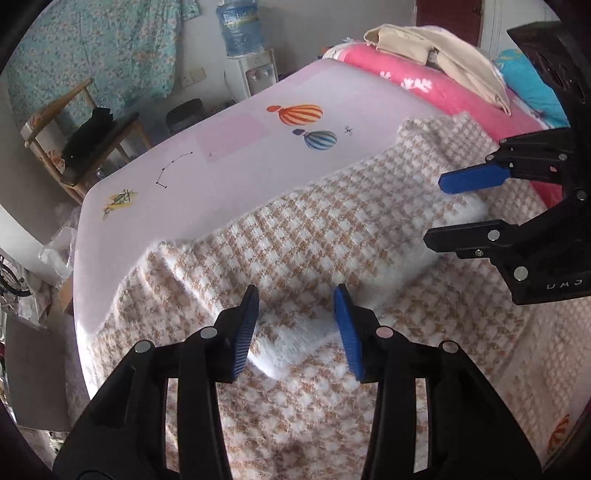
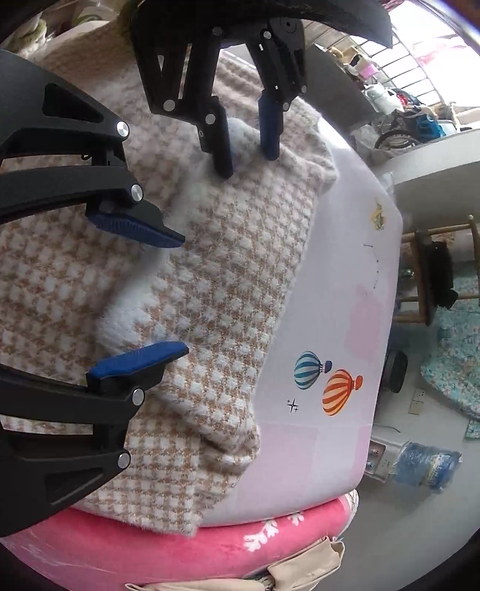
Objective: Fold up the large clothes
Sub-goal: 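Open both grippers and release the folded collar onto the coat, then move the left gripper to the white hem band and pinch it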
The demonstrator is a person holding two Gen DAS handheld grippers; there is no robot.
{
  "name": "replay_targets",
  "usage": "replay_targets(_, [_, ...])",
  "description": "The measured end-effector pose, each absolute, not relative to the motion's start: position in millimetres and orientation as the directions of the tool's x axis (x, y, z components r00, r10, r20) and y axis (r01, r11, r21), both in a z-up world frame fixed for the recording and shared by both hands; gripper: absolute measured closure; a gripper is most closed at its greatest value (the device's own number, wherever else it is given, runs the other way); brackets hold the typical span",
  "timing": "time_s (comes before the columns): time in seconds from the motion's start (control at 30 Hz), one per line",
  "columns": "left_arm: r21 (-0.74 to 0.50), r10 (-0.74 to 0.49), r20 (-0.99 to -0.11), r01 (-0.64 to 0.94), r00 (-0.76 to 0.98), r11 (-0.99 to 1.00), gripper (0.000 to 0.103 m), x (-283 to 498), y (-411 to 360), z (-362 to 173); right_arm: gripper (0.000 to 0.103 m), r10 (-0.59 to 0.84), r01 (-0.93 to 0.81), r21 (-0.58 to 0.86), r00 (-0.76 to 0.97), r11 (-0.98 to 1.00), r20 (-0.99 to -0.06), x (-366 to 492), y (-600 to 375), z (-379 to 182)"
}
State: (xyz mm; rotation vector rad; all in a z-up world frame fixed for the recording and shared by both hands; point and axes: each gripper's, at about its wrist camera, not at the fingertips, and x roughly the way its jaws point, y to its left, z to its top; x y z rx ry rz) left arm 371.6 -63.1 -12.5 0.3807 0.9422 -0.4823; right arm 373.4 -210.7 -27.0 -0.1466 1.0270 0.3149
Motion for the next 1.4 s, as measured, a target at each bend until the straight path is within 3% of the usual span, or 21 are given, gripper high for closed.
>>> replay_targets(0.1, [0.075, -0.197, -0.839, 0.466, 0.507, 0.882, 0.049, 384, -55, -12, 0.051, 0.165, -0.243, 0.041, 0.513, 0.969, -0.843, 380, -223, -26])
replay_targets(0.17, [0.043, -0.156, -0.881, 0.404, 0.447, 0.914, 0.037, 399, -50, -29, 0.047, 0.145, -0.212, 0.052, 0.450, 0.976, -0.881, 393, -231, -55])
replay_targets(0.23, [-0.050, -0.207, -0.887, 0.360, 0.413, 0.932, 0.035, 403, -39, -30, 0.047, 0.132, -0.207, 0.038, 0.460, 0.978, -0.878, 387, -230, -48])
replay_targets(0.33, [-0.053, -0.204, -0.873, 0.330, 0.443, 0.942, 0.035, 390, -32, -7, 0.046, 0.177, -0.199, 0.090, 0.481, 0.976, -0.859, 363, -231, -19])
replay_targets(0.47, [-0.022, -0.188, -0.841, 0.316, 0.507, 0.949, 0.030, 354, -22, 25, 0.030, 0.213, -0.209, 0.118, 0.530, 0.971, -0.821, 316, -230, 7])
replay_targets(0.6, [-0.025, -0.178, -0.825, 0.280, 0.536, 0.960, 0.019, 308, -9, 43, 0.018, 0.268, -0.227, 0.168, 0.540, 0.959, -0.798, 262, -222, 14])
replay_targets(0.93, [-0.004, -0.108, -0.873, 0.215, 0.475, 0.977, 0.015, 207, 9, 3, 0.013, 0.234, -0.171, 0.171, 0.489, 0.970, -0.840, 171, -206, -27])
replay_targets(1.13, [0.111, 0.018, -0.891, 0.180, 0.453, 0.977, 0.015, 186, 6, -37, 0.013, 0.201, -0.136, 0.154, 0.471, 0.979, -0.859, 156, -203, -44])
replay_targets(1.4, [0.013, -0.032, -0.821, 0.074, 0.571, 0.997, 0.015, 154, 54, -13, 0.013, 0.227, -0.164, 0.165, 0.513, 0.973, -0.828, 149, -205, -35])
